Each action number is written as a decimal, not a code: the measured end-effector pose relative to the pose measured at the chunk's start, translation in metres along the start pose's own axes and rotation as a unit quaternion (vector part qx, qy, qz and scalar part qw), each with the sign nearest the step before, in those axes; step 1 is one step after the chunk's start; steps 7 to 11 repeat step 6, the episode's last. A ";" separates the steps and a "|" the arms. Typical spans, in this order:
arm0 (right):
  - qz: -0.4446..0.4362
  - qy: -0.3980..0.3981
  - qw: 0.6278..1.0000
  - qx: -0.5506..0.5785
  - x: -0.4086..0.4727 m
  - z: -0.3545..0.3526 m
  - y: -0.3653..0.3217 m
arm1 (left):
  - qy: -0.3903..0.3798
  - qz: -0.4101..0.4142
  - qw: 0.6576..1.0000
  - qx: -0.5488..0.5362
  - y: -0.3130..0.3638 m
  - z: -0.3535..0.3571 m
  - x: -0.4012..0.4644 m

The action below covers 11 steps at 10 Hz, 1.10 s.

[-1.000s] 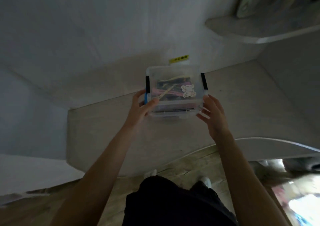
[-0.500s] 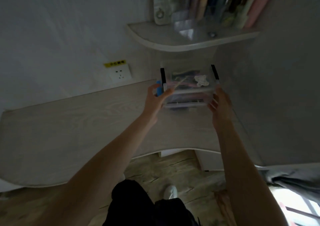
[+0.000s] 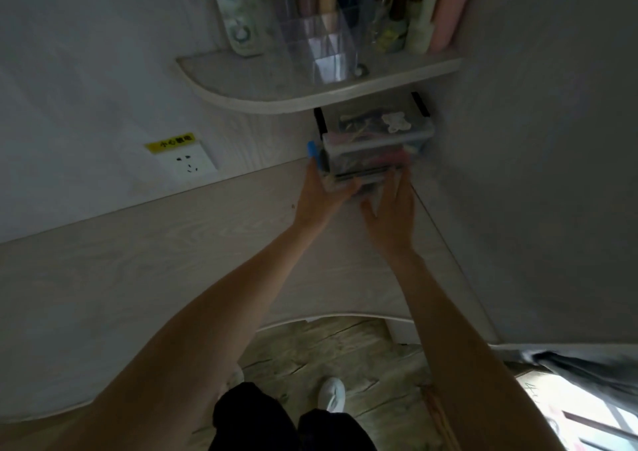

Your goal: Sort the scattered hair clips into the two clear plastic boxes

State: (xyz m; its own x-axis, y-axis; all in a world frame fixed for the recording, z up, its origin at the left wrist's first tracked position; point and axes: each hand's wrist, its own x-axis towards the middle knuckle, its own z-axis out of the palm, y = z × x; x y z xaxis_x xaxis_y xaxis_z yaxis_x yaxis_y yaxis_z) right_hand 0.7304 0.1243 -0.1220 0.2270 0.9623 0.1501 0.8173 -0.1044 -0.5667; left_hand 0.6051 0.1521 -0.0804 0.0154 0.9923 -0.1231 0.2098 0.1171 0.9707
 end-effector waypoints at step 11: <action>-0.044 -0.039 0.988 -0.140 0.021 -0.027 0.006 | -0.040 0.085 0.866 0.491 -0.026 -0.046 0.022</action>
